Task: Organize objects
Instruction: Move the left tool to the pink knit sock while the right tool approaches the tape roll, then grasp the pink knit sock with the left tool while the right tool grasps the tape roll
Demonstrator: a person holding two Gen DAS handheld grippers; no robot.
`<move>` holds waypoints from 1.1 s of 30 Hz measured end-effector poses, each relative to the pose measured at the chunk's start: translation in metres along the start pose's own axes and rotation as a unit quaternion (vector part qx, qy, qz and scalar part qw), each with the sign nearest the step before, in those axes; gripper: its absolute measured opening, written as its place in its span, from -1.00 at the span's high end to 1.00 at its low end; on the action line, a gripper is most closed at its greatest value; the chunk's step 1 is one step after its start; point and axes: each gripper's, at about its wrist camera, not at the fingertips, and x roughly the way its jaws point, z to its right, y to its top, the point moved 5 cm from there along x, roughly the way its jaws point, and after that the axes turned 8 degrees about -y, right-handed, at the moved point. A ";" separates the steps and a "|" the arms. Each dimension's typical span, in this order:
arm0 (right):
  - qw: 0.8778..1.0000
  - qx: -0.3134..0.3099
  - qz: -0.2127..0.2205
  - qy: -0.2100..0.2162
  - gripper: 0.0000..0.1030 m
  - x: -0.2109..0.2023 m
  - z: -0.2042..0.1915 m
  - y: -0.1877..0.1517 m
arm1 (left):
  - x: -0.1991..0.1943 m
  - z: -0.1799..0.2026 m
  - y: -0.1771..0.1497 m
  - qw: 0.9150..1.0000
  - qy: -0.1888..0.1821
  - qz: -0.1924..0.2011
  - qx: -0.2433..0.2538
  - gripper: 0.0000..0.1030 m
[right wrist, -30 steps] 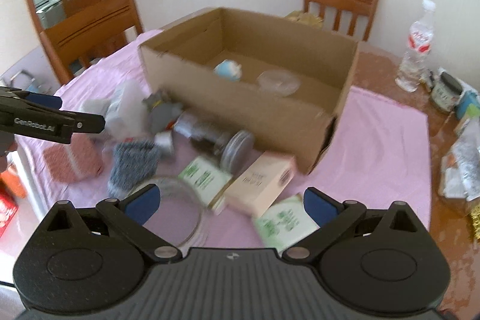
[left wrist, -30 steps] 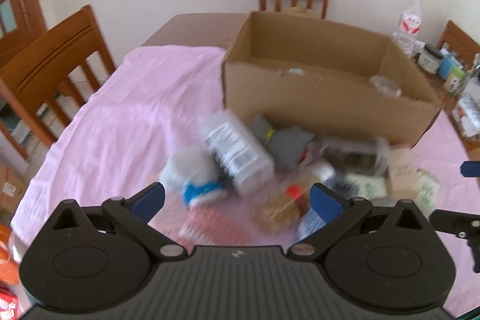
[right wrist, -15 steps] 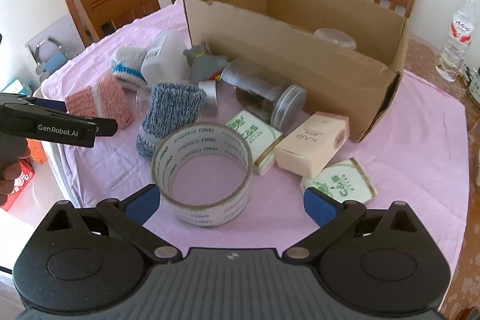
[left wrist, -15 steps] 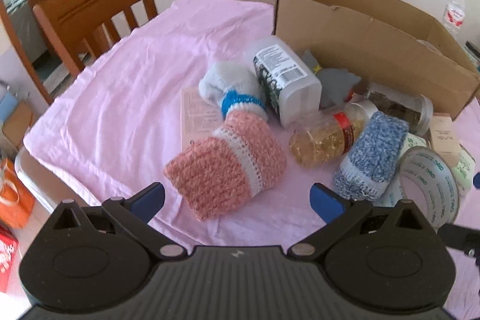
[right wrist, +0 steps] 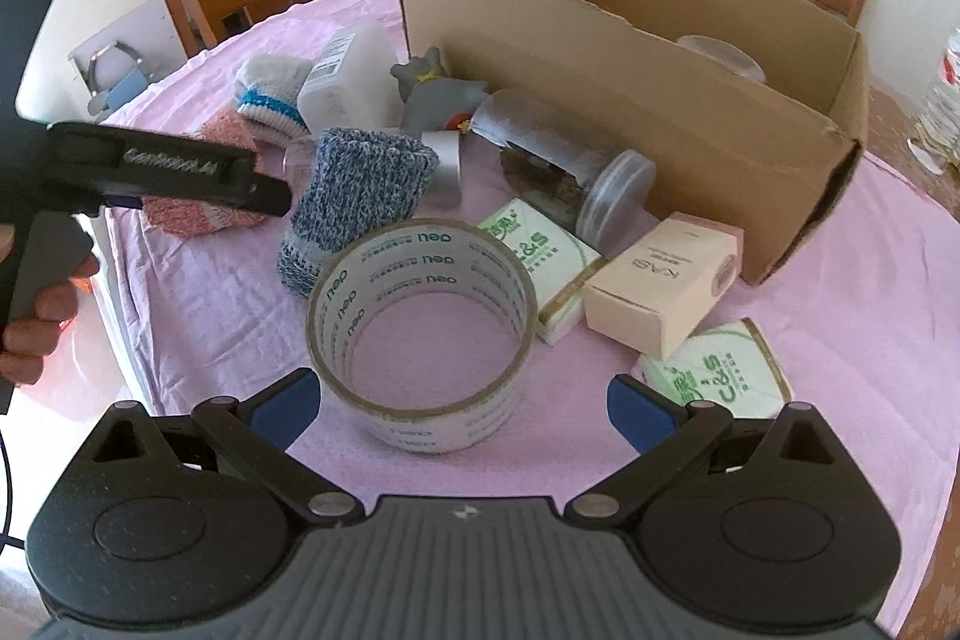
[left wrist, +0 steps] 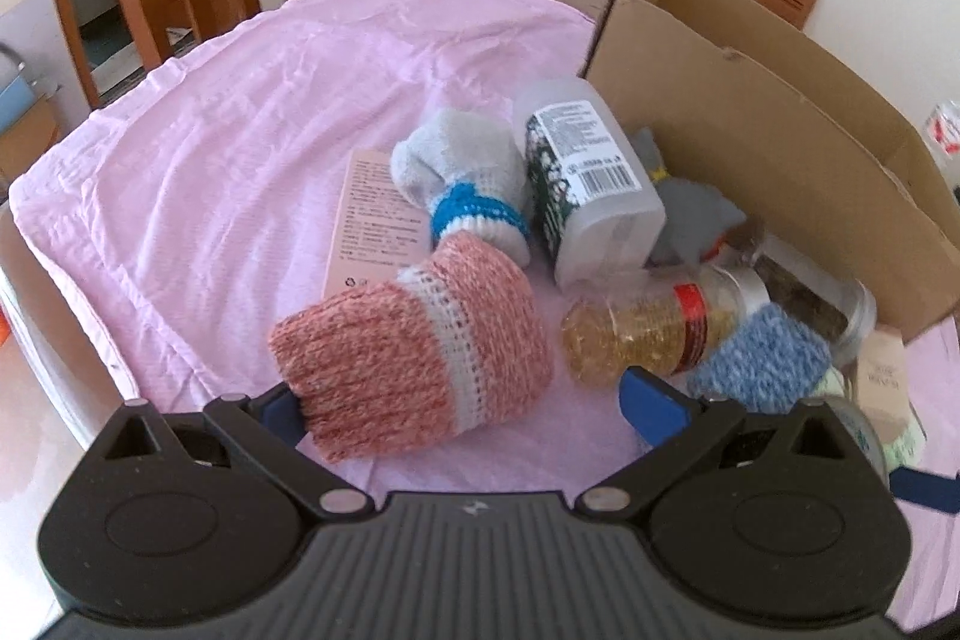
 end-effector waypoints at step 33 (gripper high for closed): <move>0.999 -0.045 0.010 -0.005 -1.00 0.027 -0.018 0.013 | -0.005 -0.013 -0.002 0.999 0.049 0.021 0.007 -0.92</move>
